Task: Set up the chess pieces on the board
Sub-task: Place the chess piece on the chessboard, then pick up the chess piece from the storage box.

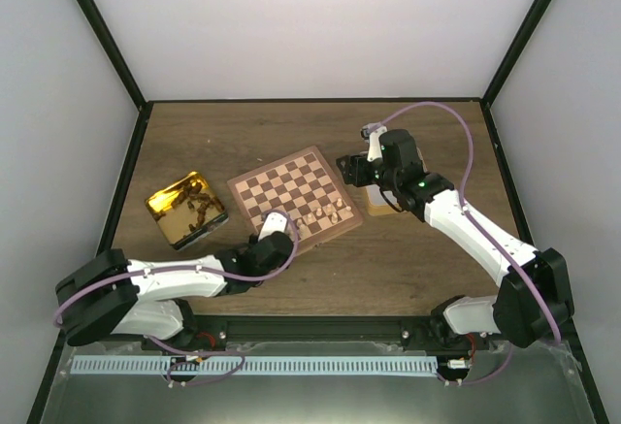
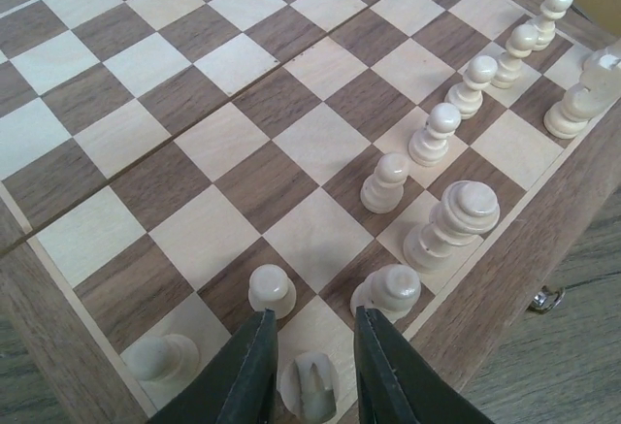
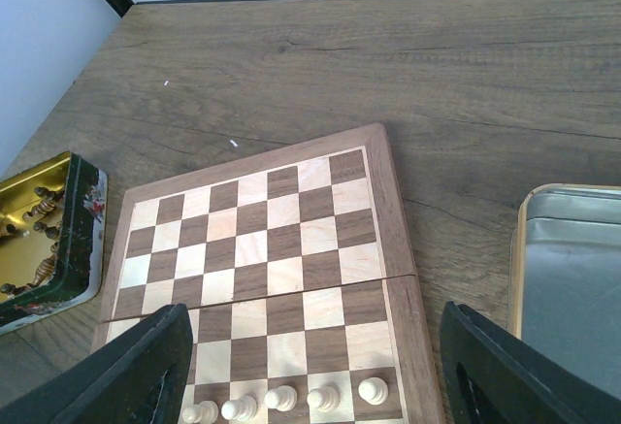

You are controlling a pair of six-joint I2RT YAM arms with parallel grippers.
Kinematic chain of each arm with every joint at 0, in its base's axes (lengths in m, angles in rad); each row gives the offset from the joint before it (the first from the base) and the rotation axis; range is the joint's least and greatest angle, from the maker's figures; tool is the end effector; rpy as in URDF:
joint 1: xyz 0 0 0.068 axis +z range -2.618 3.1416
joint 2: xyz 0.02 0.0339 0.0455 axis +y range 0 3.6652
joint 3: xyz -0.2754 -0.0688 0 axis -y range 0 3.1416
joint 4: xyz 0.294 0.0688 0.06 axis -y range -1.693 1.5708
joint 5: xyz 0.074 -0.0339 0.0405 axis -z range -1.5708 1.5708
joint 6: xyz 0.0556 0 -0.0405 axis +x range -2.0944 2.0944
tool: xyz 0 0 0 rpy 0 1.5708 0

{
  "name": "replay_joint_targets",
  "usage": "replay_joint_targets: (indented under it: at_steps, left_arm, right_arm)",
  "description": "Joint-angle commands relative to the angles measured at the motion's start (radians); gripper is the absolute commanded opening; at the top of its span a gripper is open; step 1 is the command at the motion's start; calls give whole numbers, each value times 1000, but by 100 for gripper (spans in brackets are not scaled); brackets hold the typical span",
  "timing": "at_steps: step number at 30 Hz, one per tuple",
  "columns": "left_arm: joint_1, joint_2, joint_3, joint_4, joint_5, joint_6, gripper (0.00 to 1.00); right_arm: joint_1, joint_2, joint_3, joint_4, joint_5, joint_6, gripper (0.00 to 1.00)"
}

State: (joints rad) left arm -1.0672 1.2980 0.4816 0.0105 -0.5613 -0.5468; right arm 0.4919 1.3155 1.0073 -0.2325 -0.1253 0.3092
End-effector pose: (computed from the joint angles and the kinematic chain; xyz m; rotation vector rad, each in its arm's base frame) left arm 0.1585 -0.2263 0.1182 0.3225 2.2121 -0.2024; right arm 0.3136 0.1759 0.2815 -0.2741 2.1496 0.6031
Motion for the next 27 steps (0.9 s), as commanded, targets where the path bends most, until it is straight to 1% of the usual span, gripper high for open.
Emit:
replay_joint_targets:
  at_steps: [1, 6, 11, 13, 16, 18, 20, 22, 27]
  left_arm:
    - [3, -28, 25, -38, -15, -4, 25]
    - [5, -105, 58, -101, -29, -5, 27]
    - [61, -208, 127, -194, -48, 11, 33]
    - [90, -258, 157, -213, -33, 26, 36]
    - [123, -315, 190, -219, -13, 39, 42]
    - [163, -337, 209, -231, 14, 37, 43]
    - [193, -348, 223, -241, 47, 31, 44]
    - [216, -355, 232, -249, 69, 24, 44]
    - [251, -373, 220, -246, 119, 7, 45]
  right_arm:
    - [-9, 1, 43, 3, 2, 11, 72]
    - [-9, -10, 47, -11, 13, 20, 72]
    - [-21, 2, 65, -96, 113, 64, 70]
    - [-46, 18, 69, -151, 135, 90, 68]
    - [-110, 39, 48, -189, 141, 142, 66]
    - [-168, 72, 30, -197, 144, 160, 64]
    - [-199, 118, 19, -193, 179, 170, 61]
    - [-211, 175, 25, -182, 241, 170, 59]
    - [-234, 329, 55, -82, 375, 118, 54]
